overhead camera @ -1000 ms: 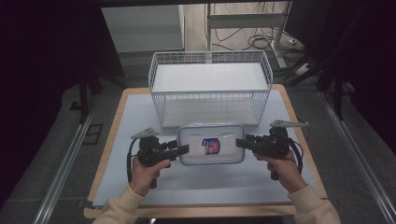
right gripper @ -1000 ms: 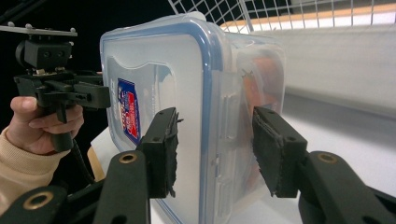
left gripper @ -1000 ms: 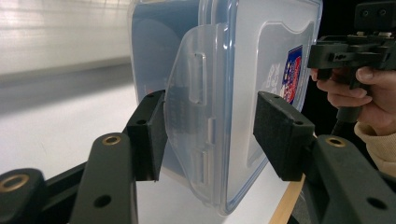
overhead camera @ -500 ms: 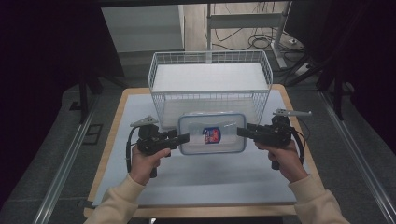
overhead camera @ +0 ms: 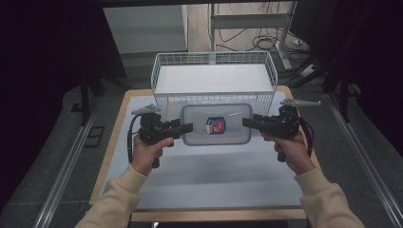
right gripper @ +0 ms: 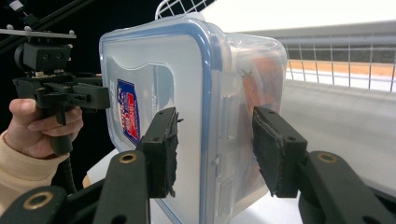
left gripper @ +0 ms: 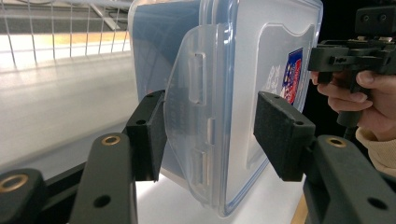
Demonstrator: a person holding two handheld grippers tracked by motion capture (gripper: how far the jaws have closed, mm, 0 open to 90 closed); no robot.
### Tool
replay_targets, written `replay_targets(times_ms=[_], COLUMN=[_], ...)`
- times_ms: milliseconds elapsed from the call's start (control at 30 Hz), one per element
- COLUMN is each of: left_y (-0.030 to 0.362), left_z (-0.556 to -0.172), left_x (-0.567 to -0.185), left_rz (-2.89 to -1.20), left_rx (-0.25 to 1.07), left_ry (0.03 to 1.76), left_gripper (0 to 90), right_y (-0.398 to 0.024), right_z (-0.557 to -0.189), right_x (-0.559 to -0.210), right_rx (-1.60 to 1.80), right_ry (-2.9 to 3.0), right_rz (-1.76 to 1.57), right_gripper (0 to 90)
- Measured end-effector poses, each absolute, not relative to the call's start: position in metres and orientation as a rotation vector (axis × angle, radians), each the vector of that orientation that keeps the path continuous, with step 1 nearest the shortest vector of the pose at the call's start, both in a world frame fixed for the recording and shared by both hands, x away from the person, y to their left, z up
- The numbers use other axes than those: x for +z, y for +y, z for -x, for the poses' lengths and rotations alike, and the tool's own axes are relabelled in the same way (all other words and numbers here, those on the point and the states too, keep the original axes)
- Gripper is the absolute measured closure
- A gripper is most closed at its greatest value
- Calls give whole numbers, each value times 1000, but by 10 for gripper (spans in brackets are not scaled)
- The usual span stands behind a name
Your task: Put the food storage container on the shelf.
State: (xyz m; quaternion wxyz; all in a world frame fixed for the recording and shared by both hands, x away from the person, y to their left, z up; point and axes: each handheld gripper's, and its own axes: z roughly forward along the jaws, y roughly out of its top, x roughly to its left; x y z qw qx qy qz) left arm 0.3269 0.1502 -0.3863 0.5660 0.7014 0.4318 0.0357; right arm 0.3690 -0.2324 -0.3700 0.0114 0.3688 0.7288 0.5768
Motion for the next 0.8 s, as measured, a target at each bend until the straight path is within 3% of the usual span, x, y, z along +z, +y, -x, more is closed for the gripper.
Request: replay_targets(times_ms=[800], left_y=[158], left_z=[-351], left_x=[-347], left_rz=[-1623], left_rx=[122], left_ry=[993], left_gripper=[461], right_y=[-223], right_z=[-394], right_x=[-328], right_rx=[1809], right_ry=[2246], right_rz=[-1093], right_gripper=[521])
